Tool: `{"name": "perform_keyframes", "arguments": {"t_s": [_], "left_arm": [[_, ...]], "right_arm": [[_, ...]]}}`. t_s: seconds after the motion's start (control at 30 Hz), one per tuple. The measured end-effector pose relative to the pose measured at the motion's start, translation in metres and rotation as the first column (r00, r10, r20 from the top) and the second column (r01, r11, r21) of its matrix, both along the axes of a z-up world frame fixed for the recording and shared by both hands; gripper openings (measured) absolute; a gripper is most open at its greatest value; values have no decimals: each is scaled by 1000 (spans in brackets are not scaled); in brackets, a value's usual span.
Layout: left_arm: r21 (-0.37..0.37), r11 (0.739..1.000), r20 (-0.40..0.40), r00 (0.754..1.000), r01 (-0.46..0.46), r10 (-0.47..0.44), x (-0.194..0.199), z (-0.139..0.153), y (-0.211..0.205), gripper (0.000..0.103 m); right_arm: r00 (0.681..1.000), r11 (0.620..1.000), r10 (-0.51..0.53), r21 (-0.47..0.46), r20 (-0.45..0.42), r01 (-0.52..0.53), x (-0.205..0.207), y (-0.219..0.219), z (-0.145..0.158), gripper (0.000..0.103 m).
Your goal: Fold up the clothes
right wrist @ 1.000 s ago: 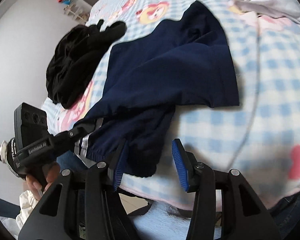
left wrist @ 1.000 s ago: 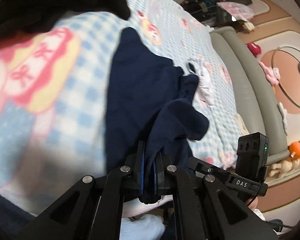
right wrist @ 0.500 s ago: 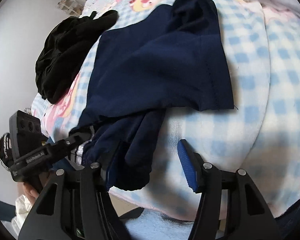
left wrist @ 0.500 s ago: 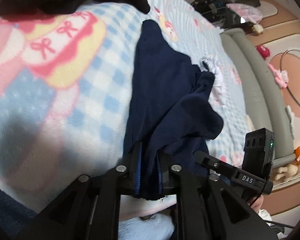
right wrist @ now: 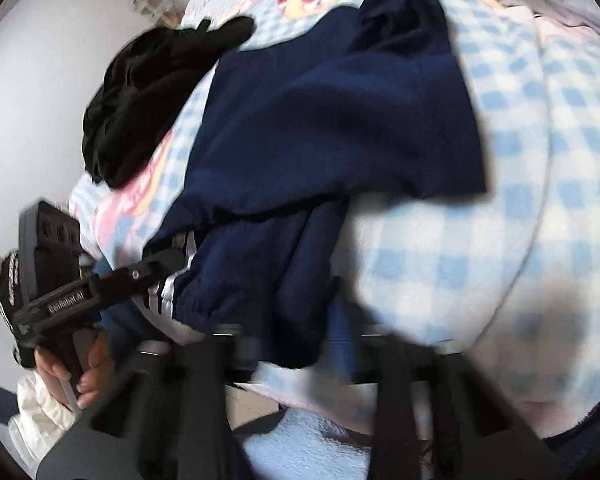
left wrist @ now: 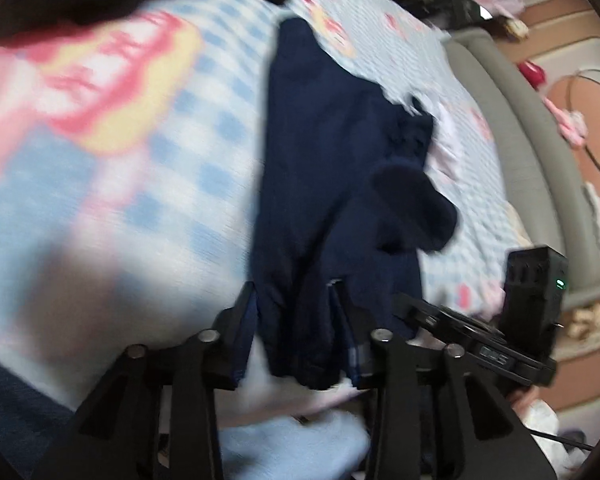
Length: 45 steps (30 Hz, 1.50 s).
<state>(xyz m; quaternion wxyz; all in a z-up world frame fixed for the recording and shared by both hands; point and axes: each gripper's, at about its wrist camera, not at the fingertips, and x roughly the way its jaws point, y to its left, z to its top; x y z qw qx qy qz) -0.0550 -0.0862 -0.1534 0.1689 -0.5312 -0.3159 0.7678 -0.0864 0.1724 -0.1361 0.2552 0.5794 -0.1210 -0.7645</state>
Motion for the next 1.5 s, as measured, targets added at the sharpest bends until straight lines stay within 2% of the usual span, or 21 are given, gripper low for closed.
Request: {"name": "perform_keyframes", "arguments": {"t_s": [0.1,0.17,0.27,0.3,0.37,0.4,0.47,0.5,0.53,0.57,0.63,0.7,0.8,0.9,0.93,1.0,1.07,1.2,1.27,1.37,1.5], "left_arm": [[-13,1000,-41,999,19,-20,0,15,1,15],[-15,999,-70,997,33,-34,2,24,2,14],[59,998,-99,995,36,-30,9,25,-4,13],[78,996,-99,995,33,-25,11,23,-7,13],[44,999,-50,999,13,-11,12,9,-11,13],[25,1000,-18,1000,3,-2,12,3,-13,14],[92,995,-5,999,-47,48,15,1,-25,15],[123,990,-19,997,-72,75,18,4,-31,22],[136,986,-91,990,-94,107,24,18,-37,28],[113,988,-143,983,-102,118,26,30,-39,39],[53,996,-217,973,-73,83,24,50,-36,40],[-12,1000,-227,974,-14,11,17,55,-21,40],[-91,994,-186,980,59,-75,6,46,12,40],[-234,967,-107,986,100,-128,3,37,37,38],[-272,956,-111,983,114,-148,4,44,45,38],[-275,950,-191,960,150,-207,5,67,59,40],[-291,939,-256,931,182,-260,0,88,73,41],[-381,898,-239,915,220,-325,-31,93,105,41],[-354,899,-229,908,257,-350,-46,87,118,41],[-415,846,-190,877,335,-440,-54,77,144,47],[-446,783,-159,822,434,-547,-55,67,180,54]], "right_arm": [[999,1000,8,-1,-36,-8,6,3,14,10],[998,1000,3,-10,-55,-4,13,7,23,9],[998,1000,1,-24,-58,-2,24,9,32,8],[998,1000,5,-25,-55,-6,28,11,33,8],[999,1000,5,-16,-52,-5,31,11,31,8],[999,1000,-9,-5,-43,9,31,13,27,10],[998,998,-58,9,-9,59,27,18,16,15],[997,997,-80,-9,10,80,25,19,12,20],[995,994,-100,-29,13,101,24,22,13,21],[993,992,-116,-42,-7,115,24,26,18,21],[988,989,-142,-53,-69,138,26,34,32,22],[982,986,-155,-78,-106,148,26,37,42,27],[987,991,-121,-63,-109,115,22,25,42,30],[995,998,-58,9,-79,59,21,6,29,30],[996,997,-60,37,-59,62,21,6,23,30],[996,994,-80,67,-27,82,21,11,15,29],[987,988,-153,13,-54,154,20,35,27,30],[954,959,-283,-44,-95,280,13,77,49,30],[949,953,-303,-30,-89,301,10,87,48,30],[952,954,-301,-27,-63,299,10,98,39,30],[950,951,-310,-1,-20,311,3,100,23,30]]}}
